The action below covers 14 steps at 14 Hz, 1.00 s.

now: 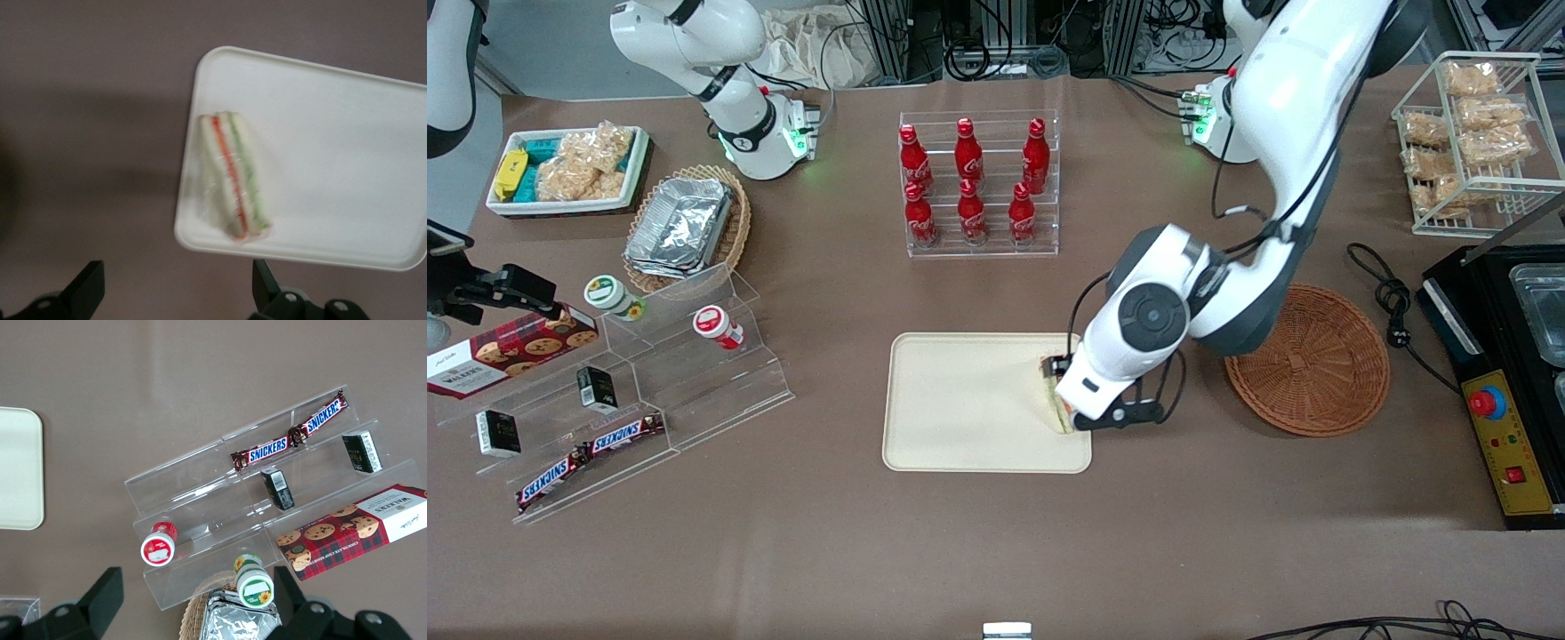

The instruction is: Place sandwich from basket to tray

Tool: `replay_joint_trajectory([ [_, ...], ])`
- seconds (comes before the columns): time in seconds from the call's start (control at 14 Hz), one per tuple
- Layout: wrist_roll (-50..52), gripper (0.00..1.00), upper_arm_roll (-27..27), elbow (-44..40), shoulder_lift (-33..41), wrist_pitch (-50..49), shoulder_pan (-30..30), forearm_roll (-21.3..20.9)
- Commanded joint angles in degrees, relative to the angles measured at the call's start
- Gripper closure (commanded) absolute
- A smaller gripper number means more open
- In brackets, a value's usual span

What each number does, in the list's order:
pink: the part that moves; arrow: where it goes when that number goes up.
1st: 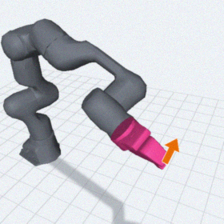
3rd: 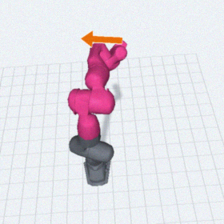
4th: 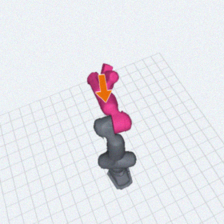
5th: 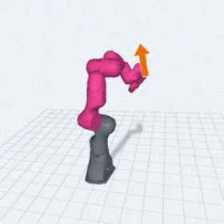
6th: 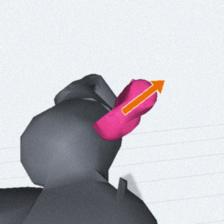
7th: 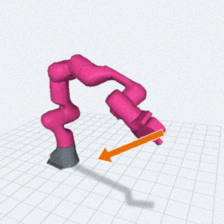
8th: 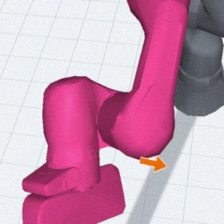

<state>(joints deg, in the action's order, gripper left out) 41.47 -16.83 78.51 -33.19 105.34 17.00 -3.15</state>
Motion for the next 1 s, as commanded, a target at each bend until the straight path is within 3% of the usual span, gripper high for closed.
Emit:
replay_joint_trajectory([
  [0.0, 0.9, 0.01, 0.6, 2.6, 5.7, -9.3, -4.1, -0.7],
  [0.14, -1.1, 0.01, 0.6, 2.8, 8.7, -13.0, -7.5, -2.0],
  [0.21, -6.2, 0.01, 0.5, 2.9, 10.6, -13.3, -9.0, -4.0],
  [0.64, -34.4, 0.0, 0.6, 2.6, 19.0, -14.6, -20.0, -4.3],
  [0.93, -36.0, 0.0, 0.4, 2.4, 19.8, -14.0, -25.3, -1.3],
])
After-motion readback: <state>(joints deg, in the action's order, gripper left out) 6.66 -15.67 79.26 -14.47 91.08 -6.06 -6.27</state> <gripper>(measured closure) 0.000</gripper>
